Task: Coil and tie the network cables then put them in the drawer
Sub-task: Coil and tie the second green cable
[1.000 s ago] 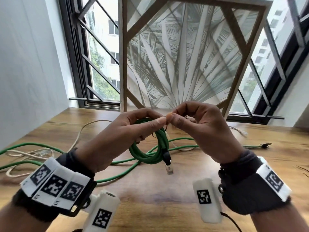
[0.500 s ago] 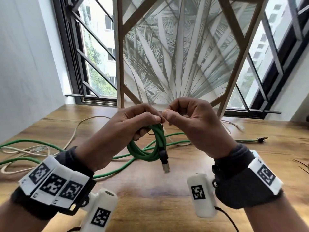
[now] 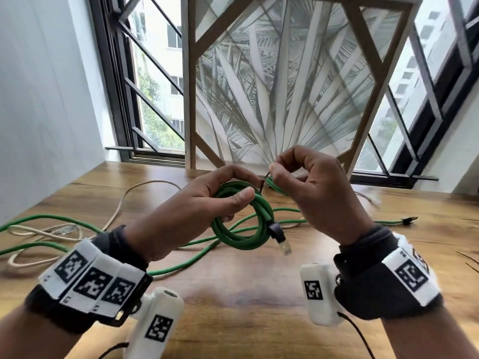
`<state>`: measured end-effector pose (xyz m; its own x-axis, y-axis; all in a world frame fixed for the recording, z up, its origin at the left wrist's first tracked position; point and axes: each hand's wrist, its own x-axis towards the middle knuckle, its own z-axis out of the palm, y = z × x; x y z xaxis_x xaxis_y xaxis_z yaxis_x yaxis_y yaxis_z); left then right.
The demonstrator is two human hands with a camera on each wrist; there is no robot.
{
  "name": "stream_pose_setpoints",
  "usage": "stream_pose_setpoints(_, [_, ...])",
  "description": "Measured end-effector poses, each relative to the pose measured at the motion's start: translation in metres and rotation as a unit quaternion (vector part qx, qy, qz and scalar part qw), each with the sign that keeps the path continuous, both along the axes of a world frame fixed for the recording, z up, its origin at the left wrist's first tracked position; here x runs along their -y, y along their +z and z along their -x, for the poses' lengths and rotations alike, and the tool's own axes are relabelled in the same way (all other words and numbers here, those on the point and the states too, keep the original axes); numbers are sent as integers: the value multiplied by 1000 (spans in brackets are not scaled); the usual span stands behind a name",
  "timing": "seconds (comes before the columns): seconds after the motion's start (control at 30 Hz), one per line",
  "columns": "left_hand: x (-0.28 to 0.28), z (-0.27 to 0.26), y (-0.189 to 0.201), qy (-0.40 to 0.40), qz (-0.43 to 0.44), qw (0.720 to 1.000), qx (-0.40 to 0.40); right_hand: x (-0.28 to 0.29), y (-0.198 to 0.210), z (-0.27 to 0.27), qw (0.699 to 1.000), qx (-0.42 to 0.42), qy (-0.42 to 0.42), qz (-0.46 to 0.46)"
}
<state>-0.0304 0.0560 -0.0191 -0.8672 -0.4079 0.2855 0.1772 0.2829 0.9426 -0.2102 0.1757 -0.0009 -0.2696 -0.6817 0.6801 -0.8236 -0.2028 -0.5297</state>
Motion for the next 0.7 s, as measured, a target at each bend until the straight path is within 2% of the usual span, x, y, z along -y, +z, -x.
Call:
stream_pose_setpoints(0.23, [-1,-1,2,5,12,1000,-7,-3,2,-4,999,-33,-6,-12])
stream_pose_setpoints(0.47, [1,-1,1,4,7,1000,-11,-4,3,-1,996,-73,-51,18])
stream_pose_setpoints(0.6, [2,-3,0,-19,23,1000,-1,-3,0,4,992,-101,-77,6])
stream_pose_setpoints(0.7, [5,-2,-2,-32,5,999,4,0,-3,5,990,-112,-91,-5])
